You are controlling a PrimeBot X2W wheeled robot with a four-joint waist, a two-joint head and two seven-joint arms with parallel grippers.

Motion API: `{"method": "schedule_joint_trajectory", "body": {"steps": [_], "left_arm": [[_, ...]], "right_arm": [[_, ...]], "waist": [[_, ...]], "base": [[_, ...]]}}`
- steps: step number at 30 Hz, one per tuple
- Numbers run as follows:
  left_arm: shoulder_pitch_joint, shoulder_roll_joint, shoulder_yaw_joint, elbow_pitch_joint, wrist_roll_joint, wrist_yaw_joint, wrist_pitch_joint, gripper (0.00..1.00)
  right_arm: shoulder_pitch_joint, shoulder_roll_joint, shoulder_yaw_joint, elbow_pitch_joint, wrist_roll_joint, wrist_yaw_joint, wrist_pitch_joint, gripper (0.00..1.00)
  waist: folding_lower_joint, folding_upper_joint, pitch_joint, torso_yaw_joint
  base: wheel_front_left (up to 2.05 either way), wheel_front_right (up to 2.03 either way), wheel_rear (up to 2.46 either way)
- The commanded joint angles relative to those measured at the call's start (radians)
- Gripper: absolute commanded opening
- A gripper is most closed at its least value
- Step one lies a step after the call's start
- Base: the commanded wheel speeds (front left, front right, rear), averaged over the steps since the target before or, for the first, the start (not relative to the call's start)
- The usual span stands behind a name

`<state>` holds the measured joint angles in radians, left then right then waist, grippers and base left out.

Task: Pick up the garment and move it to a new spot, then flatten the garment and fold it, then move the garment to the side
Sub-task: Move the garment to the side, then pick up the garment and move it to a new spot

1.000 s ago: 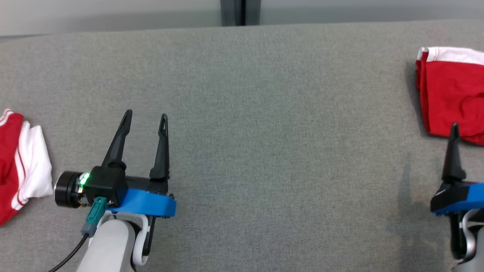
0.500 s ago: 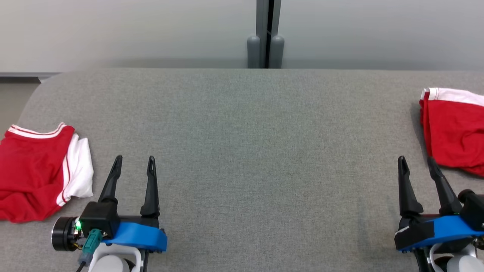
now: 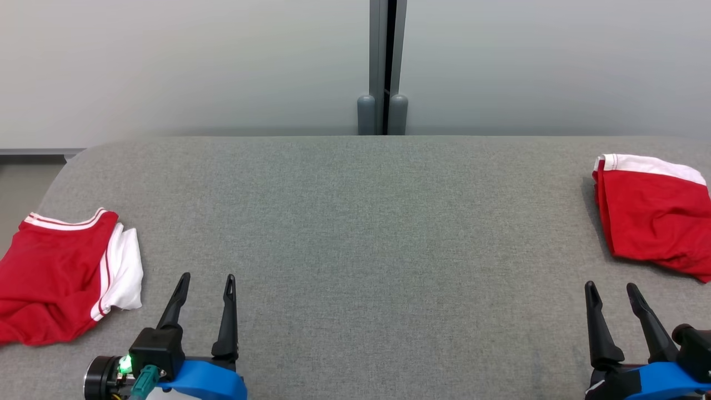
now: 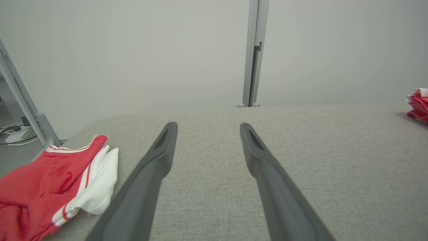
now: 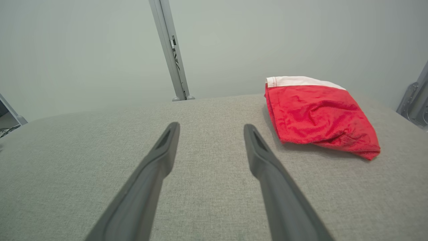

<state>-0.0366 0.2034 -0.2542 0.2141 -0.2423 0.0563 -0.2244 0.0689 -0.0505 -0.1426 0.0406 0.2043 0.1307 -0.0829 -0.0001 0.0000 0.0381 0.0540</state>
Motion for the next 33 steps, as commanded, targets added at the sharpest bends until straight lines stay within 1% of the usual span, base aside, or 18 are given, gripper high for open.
{"method": "schedule_joint_trajectory", "body": {"steps": [1, 16, 21, 23, 25, 33], "left_arm": [[0.008, 0.004, -0.003, -0.001, -0.002, 0.001, 0.002, 1.00], [0.021, 0.018, -0.015, 0.004, -0.014, 0.005, 0.018, 1.00], [0.006, 0.019, -0.023, 0.008, -0.019, 0.000, 0.018, 1.00], [-0.006, 0.019, -0.021, 0.010, -0.022, 0.002, 0.014, 1.00], [-0.018, 0.016, -0.025, 0.011, -0.020, 0.002, 0.011, 1.00], [-0.074, 0.018, 0.005, 0.020, -0.030, 0.011, -0.015, 1.00]], "right_arm": [[0.016, -0.001, -0.002, -0.008, 0.006, 0.000, 0.002, 1.00], [0.039, -0.001, 0.002, -0.027, 0.006, 0.000, 0.015, 1.00], [0.043, -0.001, -0.002, -0.030, 0.001, 0.000, 0.015, 1.00], [0.045, -0.001, 0.001, -0.036, -0.001, 0.000, 0.014, 1.00], [0.048, -0.001, -0.006, -0.047, -0.002, 0.000, 0.015, 1.00], [0.016, -0.001, 0.024, -0.129, -0.028, 0.000, 0.047, 1.00]], "waist": [[0.0001, 0.0000, -0.005, -0.002], [0.0001, 0.0000, -0.019, -0.005], [0.0001, 0.0000, -0.020, 0.013], [0.0001, 0.0000, -0.018, 0.032], [0.0001, 0.0000, -0.015, 0.066], [0.0001, 0.0000, 0.023, 0.239]], "base": [[0.00, 0.00, 0.00], [0.00, 0.00, 0.00], [0.00, 0.00, 0.00], [0.00, 0.00, 0.00], [0.00, 0.00, 0.00], [0.00, 0.00, 0.00]]}}
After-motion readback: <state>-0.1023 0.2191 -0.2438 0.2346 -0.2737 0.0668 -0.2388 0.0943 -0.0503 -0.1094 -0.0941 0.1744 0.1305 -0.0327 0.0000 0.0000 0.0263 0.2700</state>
